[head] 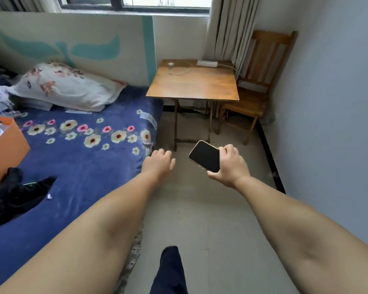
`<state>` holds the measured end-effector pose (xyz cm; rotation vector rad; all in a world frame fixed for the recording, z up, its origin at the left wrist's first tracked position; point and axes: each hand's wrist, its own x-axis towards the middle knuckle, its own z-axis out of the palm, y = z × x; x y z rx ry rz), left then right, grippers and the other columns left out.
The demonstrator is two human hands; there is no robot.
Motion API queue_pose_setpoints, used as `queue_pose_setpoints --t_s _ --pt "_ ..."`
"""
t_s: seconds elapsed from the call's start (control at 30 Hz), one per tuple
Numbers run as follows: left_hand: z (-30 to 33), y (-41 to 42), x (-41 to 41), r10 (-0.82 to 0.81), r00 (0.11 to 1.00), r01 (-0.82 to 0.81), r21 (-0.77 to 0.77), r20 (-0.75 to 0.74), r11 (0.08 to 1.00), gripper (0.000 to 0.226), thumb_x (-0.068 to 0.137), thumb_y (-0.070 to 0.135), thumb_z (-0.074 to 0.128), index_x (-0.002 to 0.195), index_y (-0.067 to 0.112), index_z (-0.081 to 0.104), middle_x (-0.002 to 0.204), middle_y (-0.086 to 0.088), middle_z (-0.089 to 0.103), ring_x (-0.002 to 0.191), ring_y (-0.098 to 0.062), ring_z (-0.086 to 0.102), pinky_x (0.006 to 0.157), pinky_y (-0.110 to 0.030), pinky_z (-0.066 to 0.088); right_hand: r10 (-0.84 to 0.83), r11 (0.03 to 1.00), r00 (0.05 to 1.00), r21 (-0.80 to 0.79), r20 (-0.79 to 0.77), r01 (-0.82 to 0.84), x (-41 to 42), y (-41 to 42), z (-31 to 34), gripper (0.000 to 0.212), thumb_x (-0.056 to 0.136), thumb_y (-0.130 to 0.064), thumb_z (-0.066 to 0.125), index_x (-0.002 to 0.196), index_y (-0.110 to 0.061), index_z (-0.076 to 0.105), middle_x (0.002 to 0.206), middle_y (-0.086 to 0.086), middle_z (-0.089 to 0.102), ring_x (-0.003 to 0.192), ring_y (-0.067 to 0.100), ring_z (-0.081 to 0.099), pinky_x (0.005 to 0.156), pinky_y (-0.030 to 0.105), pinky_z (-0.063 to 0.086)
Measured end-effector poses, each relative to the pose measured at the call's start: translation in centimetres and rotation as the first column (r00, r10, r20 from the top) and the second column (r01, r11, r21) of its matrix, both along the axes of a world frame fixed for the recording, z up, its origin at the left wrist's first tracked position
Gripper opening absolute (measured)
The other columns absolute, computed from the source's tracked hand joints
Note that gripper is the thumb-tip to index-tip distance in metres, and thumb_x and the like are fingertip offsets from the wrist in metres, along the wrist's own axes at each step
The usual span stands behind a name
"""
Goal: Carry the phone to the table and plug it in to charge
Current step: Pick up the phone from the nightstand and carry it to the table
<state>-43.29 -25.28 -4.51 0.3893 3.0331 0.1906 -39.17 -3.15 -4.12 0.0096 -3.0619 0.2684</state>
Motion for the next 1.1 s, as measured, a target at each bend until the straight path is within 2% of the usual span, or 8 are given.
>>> queue_pose_setpoints --t_s 0.23,0.53,0.8,1.1 --pt "2.1 0.7 -19.2 -0.057 0.998 0.057 -0.023 -0.022 0.998 0.038 0.097 0.036 0.032 0.121 0.01 0.048 0.123 -0.014 0.053 0.114 -0.032 0.047 0.087 -0.047 0.043 -0.096 0.995 0.995 -0.042 -0.014 0.095 -17.3 1.2 1.2 0.071 0.068 -0.056 0.069 0.116 -0.009 0.047 0.119 0.01 0.046 0.108 0.028 0.045 0.087 0.038 0.046" --pt "0.6 8.2 -40.1 -0.156 0.987 0.156 -0.02 -0.034 0.988 0.04 0.097 0.036 0.032 0.124 0.011 0.047 0.123 -0.014 0.052 0.113 -0.032 0.047 0.085 -0.045 0.043 -0.148 0.989 0.989 0.019 -0.016 0.148 -37.4 8.4 -0.1 0.072 0.069 -0.057 0.07 0.117 -0.008 0.047 0.12 0.012 0.046 0.108 0.029 0.046 0.086 0.039 0.047" --pt "-0.2 14.4 -58.6 -0.085 0.996 0.085 0.076 -0.004 0.993 0.039 0.097 0.036 0.032 0.125 0.012 0.046 0.124 -0.012 0.054 0.107 -0.03 0.053 0.083 -0.042 0.049 -0.144 0.989 0.989 0.02 0.019 0.143 -57.8 15.3 0.3 0.076 0.068 -0.058 0.07 0.12 -0.008 0.047 0.121 0.011 0.046 0.112 0.028 0.046 0.089 0.039 0.048" --pt "-3.8 14.9 -77.0 0.003 0.998 -0.005 0.032 0.068 0.999 0.039 0.096 0.036 0.031 0.121 0.012 0.049 0.122 -0.012 0.053 0.113 -0.03 0.048 0.088 -0.042 0.046 -0.147 0.988 0.984 -0.029 0.1 0.151 -75.8 16.3 -3.7 0.073 0.068 -0.059 0.067 0.119 -0.01 0.048 0.121 0.01 0.047 0.111 0.026 0.046 0.088 0.037 0.047"
